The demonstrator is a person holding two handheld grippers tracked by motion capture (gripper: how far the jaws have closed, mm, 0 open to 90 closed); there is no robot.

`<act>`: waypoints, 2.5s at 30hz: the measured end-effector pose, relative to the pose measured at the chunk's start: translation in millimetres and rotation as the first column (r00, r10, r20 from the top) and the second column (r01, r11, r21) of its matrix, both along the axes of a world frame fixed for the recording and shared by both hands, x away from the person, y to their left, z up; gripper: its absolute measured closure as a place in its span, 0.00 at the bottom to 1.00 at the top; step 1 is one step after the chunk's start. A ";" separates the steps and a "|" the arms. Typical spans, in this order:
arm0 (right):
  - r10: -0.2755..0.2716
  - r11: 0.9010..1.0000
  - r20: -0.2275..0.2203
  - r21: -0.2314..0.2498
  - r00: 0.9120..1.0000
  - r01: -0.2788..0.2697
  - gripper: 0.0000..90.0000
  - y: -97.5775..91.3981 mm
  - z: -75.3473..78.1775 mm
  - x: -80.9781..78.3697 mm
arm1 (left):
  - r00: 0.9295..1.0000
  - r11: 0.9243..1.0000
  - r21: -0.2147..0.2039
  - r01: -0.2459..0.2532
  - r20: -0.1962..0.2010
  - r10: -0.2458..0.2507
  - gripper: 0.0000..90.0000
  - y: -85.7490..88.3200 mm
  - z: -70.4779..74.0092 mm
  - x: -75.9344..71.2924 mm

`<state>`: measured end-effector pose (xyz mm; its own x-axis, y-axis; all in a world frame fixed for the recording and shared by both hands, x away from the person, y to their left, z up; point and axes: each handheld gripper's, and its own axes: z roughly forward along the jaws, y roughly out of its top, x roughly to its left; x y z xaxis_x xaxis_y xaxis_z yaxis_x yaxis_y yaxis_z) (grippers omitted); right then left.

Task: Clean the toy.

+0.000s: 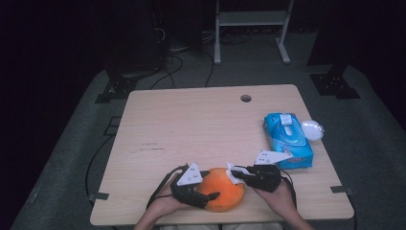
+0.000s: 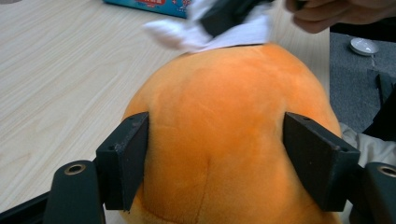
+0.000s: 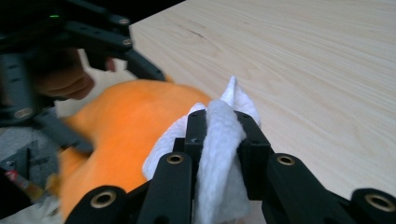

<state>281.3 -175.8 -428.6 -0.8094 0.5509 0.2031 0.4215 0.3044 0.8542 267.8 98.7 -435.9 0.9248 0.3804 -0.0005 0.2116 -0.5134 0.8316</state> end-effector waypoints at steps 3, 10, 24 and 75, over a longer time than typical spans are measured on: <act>0.066 0.997 0.018 0.033 0.998 -0.067 0.85 1.8 6.0 -13.2 | 1.000 1.000 -0.013 -0.005 -0.018 0.005 0.26 -0.4 0.4 2.4; 0.103 0.993 -0.005 0.060 0.995 -0.102 0.85 12.4 1.8 -11.6 | 0.999 0.998 -0.066 0.024 -0.044 -0.027 0.14 -6.8 11.7 9.6; 0.049 0.997 0.001 0.067 0.999 -0.049 0.84 -16.1 2.8 -8.3 | 0.999 0.999 0.029 0.034 0.002 -0.034 0.45 -20.9 3.0 3.7; -0.117 0.993 0.037 0.021 0.992 0.117 0.51 -100.6 -12.8 3.2 | 0.974 0.982 -0.020 -0.188 0.123 0.189 0.59 -6.7 27.5 85.1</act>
